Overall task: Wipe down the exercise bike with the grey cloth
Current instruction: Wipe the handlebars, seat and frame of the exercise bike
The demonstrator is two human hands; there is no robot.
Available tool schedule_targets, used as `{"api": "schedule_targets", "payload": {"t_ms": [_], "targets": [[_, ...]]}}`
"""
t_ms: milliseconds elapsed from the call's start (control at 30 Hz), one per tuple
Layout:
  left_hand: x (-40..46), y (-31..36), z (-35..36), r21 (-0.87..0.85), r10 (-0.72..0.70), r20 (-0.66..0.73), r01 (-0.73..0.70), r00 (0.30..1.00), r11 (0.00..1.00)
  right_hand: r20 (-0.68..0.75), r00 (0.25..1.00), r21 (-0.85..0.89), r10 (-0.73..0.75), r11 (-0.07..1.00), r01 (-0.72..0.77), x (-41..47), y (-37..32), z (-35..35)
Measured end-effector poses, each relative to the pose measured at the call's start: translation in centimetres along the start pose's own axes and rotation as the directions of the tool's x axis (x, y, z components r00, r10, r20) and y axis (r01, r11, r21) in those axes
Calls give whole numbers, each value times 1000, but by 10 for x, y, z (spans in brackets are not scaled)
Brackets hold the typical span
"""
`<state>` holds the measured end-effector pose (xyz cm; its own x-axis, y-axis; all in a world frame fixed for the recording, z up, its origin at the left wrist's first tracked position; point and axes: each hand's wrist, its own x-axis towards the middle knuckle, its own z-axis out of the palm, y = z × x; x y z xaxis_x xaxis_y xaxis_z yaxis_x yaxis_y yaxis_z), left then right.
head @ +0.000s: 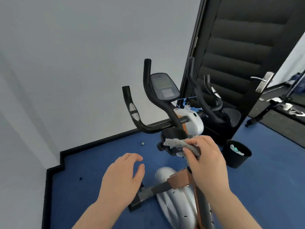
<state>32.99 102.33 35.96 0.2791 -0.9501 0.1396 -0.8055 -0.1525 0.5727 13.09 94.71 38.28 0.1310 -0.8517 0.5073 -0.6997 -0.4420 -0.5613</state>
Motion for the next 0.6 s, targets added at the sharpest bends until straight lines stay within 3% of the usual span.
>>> {"api": "schedule_targets", "payload": {"t_ms": [100,167,233,300,500,533,600], "targets": [[28,13,16,-117,20,28,-16,999,993,-61,993,-73,-104,992,100,31,10,16],[42,23,29,-200,9,38,-1,999,980,7,966,-111,-258,960,257,52,21,31],[54,29,40,-253,0,1,1,1000,968,181,888,-153,-422,880,449,64,35,47],[59,30,46,-287,-11,-36,0,999,958,311,819,-163,-482,822,546,67,51,54],[75,34,79,-439,-32,-22,19,999,899,485,619,-89,-618,669,738,74,94,34],[76,35,83,-472,-28,-12,19,1000,881,456,633,-53,-625,691,721,74,95,31],[76,35,89,-559,-52,18,53,999,828,324,761,49,-562,813,580,76,90,30]]}}
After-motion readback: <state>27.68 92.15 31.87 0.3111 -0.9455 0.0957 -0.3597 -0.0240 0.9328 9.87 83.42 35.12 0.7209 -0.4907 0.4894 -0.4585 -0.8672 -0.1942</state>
